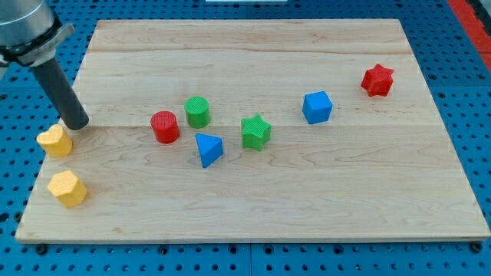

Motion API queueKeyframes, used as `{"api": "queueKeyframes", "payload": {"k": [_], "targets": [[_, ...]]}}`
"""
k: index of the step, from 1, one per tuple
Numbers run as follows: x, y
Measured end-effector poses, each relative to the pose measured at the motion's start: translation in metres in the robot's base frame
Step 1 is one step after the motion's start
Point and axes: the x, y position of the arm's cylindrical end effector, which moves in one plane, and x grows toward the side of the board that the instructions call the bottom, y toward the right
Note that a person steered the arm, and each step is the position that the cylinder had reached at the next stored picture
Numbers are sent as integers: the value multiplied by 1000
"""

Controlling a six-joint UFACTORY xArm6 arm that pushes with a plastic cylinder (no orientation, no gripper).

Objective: Move the yellow heart towards the top of the yellow hexagon

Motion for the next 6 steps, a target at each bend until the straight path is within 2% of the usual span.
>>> {"api": "queueKeyframes", "payload": {"k": [1, 2, 3, 6], "targets": [[18, -31], [51, -1], [58, 19], [56, 19]]}}
